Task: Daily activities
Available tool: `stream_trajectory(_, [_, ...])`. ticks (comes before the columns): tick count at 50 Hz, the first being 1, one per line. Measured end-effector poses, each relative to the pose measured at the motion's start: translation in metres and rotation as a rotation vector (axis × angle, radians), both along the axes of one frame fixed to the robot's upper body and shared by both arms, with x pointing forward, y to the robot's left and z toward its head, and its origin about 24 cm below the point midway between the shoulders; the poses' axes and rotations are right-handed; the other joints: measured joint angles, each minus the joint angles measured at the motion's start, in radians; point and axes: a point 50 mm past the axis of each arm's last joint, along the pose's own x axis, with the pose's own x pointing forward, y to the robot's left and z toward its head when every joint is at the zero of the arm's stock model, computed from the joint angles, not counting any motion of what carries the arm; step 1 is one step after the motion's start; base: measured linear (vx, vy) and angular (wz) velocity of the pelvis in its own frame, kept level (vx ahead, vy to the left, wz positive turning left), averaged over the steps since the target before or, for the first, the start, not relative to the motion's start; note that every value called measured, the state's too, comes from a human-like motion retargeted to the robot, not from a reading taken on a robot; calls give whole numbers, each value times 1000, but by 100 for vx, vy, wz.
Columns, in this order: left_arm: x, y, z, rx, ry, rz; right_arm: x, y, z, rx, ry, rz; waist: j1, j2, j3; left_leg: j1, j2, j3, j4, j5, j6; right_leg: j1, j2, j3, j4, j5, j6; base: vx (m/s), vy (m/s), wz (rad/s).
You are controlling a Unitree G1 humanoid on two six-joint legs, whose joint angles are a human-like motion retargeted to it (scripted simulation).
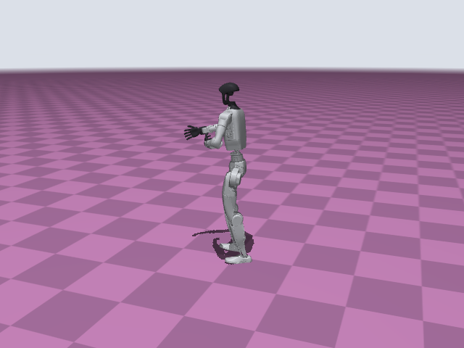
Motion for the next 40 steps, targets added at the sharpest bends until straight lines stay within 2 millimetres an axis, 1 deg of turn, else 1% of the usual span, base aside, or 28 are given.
stream_trajectory(3, [3,-8,5,17,-43,-28,2,19,10,-31,-37,57,0,-3,-11,-21,1,-3,35,-14,-2,-19,-7,1,30,-18,-2,0,0,0])
stream_trajectory(5, [5,-15,8,18,-68,-41,3,34,25,-41,-90,92,2,-5,-16,-33,3,-3,58,-24,-2,-28,-9,3,43,-26,-4,0,0,0])
stream_trajectory(9, [9,-23,15,11,-107,-52,2,65,65,-28,-228,166,4,-5,-20,-57,12,-1,111,-45,0,-40,-9,6,63,-37,-10,0,0,0])
stream_trajectory(12, [11,-25,17,10,-115,-52,-3,81,92,-8,-317,213,3,-4,-20,-75,21,-2,150,-63,4,-47,-7,6,76,-42,-14,0,0,0])
stream_trajectory(15, [13,-25,19,1,-112,-42,-8,87,109,16,-367,234,-3,-3,-16,-92,31,-6,185,-79,7,-53,-4,2,85,-45,-18,0,0,0])
stream_trajectory(18, [15,-25,22,-31,-99,-17,-8,78,114,46,-382,203,-12,-3,-10,-107,41,-13,214,-96,13,-55,-1,-6,91,-47,-17,0,0,0])
stream_trajectory(20, [16,-25,25,-63,-87,6,-7,66,109,68,-367,157,-18,-2,-3,-114,47,-18,229,-105,18,-55,2,-12,93,-46,-17,0,0,0])
stream_trajectory(23, [16,-21,24,-95,-54,54,-2,44,90,92,-311,60,-24,-1,8,-123,53,-29,244,-115,23,-53,6,-22,90,-45,-14,0,0,0])
stream_trajectory(27, [16,-10,14,-85,3,132,3,16,52,93,-199,-81,-24,-3,22,-127,59,-39,254,-121,26,-46,8,-33,84,-44,-14,0,0,0])
stream_trajectory(30, [16,-3,6,-63,37,182,6,4,22,63,-115,-162,-17,-8,33,-126,60,-43,257,-122,26,-41,9,-37,80,-45,-16,0,0,0])
stream_trajectory(32, [15,0,2,-44,49,209,7,0,5,24,-72,-195,-10,-12,40,-125,60,-44,260,-121,27,-37,9,-39,79,-46,-18,0,0,0])
stream_trajectory(35, [15,5,-4,-18,63,246,7,0,-16,-48,-29,-219,2,-19,50,-123,60,-44,266,-119,27,-33,8,-39,80,-50,-20,0,0,0])
stream_trajectory(38, [15,10,-7,5,61,283,8,5,-30,-129,-17,-216,14,-25,57,-121,59,-43,273,-118,29,-31,6,-38,85,-55,-24,0,0,0])
stream_trajectory(40, [16,12,-9,18,60,308,8,9,-36,-181,-22,-206,22,-30,61,-120,59,-43,279,-118,30,-29,5,-36,88,-59,-26,0,0,0])
